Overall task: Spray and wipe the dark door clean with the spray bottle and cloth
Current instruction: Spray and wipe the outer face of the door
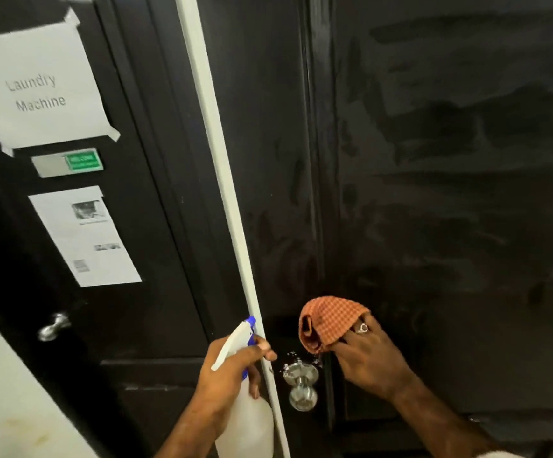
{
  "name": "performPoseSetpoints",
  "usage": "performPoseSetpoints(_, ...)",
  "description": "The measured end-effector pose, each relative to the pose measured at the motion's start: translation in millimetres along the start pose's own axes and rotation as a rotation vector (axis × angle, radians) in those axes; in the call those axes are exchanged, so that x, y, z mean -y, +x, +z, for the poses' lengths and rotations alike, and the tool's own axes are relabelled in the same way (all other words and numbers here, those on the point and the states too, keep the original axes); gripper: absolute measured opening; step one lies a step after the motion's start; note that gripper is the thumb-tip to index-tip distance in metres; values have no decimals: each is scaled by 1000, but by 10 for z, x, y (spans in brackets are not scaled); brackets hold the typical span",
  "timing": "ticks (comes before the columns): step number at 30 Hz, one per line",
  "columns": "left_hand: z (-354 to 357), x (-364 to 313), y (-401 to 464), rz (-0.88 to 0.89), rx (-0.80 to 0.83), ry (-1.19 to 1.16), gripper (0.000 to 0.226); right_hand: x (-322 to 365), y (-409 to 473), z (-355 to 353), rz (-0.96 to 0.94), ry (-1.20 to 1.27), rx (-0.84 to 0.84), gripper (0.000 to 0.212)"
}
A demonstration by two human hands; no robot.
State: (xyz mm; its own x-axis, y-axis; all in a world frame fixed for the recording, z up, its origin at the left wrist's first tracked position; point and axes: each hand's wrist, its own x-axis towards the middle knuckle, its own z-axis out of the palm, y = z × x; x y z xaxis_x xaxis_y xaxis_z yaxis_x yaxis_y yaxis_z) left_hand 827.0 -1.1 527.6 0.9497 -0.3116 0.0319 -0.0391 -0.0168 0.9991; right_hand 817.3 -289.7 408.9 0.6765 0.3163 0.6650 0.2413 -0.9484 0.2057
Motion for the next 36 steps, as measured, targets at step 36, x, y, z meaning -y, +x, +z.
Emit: performPoseSetpoints(36,-1013,25,1468,173,589,-202,28,380,1506,-501,184,-247,-323,57)
